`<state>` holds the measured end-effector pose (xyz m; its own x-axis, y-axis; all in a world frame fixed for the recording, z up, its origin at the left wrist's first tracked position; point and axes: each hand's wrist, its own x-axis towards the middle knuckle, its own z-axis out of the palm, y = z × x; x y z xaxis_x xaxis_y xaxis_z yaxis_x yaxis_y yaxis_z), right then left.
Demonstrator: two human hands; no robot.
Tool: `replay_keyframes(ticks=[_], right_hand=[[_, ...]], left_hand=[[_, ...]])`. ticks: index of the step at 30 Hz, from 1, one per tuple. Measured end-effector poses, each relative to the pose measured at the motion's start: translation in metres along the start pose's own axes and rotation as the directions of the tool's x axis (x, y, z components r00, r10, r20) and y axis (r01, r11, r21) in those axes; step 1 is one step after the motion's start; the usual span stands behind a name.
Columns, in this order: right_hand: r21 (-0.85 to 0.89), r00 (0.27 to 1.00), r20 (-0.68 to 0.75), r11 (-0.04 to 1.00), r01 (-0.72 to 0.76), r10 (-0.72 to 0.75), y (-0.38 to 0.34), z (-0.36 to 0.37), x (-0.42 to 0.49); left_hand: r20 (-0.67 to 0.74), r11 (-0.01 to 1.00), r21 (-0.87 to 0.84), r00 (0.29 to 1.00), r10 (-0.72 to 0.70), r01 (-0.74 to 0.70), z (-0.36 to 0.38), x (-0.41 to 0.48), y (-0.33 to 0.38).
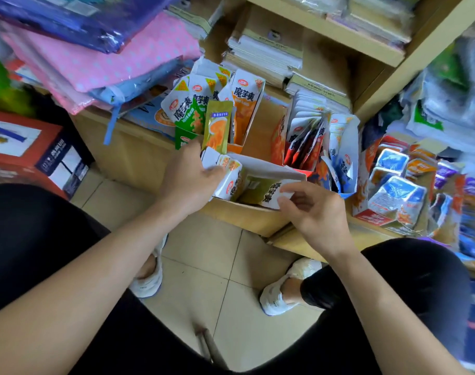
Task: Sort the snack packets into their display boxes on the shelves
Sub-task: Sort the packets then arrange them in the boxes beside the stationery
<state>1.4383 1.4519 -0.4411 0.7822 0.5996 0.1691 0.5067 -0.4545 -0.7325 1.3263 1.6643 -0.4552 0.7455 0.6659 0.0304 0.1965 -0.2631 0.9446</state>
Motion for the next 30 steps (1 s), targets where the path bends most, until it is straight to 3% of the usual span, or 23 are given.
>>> replay_keyframes(ticks=[7, 11, 15, 18, 22, 30], right_hand=[[-0.108, 0.988, -0.152, 0.993, -0.039, 0.023, 0.002, -0.008, 0.006], [-0.132, 0.984, -0.178, 0.99, -0.042, 0.018, 0.0, -0.02, 0.019], [0.169, 0.954, -0.147, 0.957, -0.235, 0.261, -0.005, -0.026, 0.034], [0.375, 0.939, -0.09, 0.884, -0.278, 0.333, -0.011, -0.028, 0.038], [0.525, 0.968, 0.106, 0.813, -0.25, 0.229, -0.024, -0.022, 0.035], [0.379, 0.991, 0.068, 0.916, -0.133, 0.116, -0.032, -0.053, 0.039]], left_hand=[[-0.006, 1.0, 0.02, 1.0, 0.007, -0.007, 0.004, -0.003, 0.0], [0.001, 0.998, -0.013, 0.998, -0.065, 0.065, 0.01, -0.002, -0.003], [0.013, 0.987, -0.099, 0.992, -0.125, 0.126, 0.013, -0.001, -0.003], [0.014, 0.974, -0.158, 0.987, -0.159, 0.16, 0.012, 0.0, -0.005], [0.019, 0.977, -0.161, 0.99, -0.139, 0.141, 0.011, -0.001, -0.007], [0.036, 0.977, -0.143, 0.988, -0.153, 0.157, 0.009, 0.0, -0.01]])
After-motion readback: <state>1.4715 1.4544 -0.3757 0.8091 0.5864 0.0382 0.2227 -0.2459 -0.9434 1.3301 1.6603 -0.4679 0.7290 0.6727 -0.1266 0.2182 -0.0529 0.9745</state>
